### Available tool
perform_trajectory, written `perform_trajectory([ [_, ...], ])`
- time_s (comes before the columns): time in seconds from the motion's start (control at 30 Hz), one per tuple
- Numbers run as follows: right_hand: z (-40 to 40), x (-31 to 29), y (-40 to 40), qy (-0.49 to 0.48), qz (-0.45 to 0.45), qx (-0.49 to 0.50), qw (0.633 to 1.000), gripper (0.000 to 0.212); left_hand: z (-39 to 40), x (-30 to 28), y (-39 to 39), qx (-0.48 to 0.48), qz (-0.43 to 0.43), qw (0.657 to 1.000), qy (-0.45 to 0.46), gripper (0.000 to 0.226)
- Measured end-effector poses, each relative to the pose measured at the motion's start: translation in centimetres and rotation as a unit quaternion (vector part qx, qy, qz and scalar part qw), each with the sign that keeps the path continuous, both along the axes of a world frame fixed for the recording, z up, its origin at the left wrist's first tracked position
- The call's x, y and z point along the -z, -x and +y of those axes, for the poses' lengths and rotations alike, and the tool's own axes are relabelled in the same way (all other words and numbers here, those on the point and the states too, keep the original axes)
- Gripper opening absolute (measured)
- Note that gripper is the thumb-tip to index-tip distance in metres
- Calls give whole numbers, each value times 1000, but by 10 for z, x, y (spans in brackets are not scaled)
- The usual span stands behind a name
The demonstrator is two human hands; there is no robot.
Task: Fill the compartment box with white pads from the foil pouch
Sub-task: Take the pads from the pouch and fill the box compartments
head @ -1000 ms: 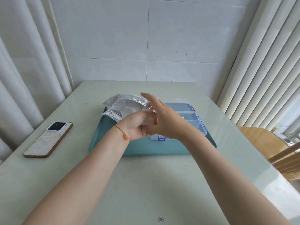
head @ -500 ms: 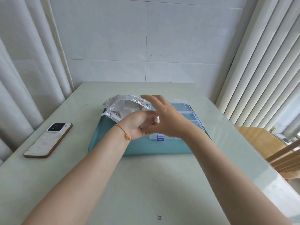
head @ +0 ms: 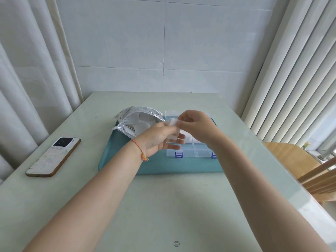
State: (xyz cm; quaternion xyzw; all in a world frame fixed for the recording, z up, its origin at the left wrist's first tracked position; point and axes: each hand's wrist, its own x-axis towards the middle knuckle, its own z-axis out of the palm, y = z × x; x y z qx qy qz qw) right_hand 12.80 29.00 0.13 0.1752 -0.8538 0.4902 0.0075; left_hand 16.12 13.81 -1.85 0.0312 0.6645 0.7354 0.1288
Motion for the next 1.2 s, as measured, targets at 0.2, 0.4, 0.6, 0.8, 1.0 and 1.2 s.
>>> perform_trajectory([
  [0.2, 23, 3, 15, 62, -30, 74, 995, 9, 21, 0, 21, -133, 56, 987, 66, 6],
  [0.4, 49, 16, 35, 72, 27, 141, 987, 19, 57, 4, 47, -173, 57, 982, 56, 4],
  [0.6, 75, 26, 76, -77, -27, 147, 986, 10, 70, 14, 73, -145, 175, 875, 427, 29],
  [0.8, 65, 35, 96, -190, -55, 95, 976, 15, 72, 22, 86, -96, 144, 854, 491, 32],
  [1.0, 63, 45, 102, -284, -53, 81, 954, 14, 69, 27, 88, -65, 157, 845, 507, 31],
  [1.2, 60, 43, 95, -322, -20, 109, 940, 21, 64, 28, 81, -61, 185, 847, 494, 31],
])
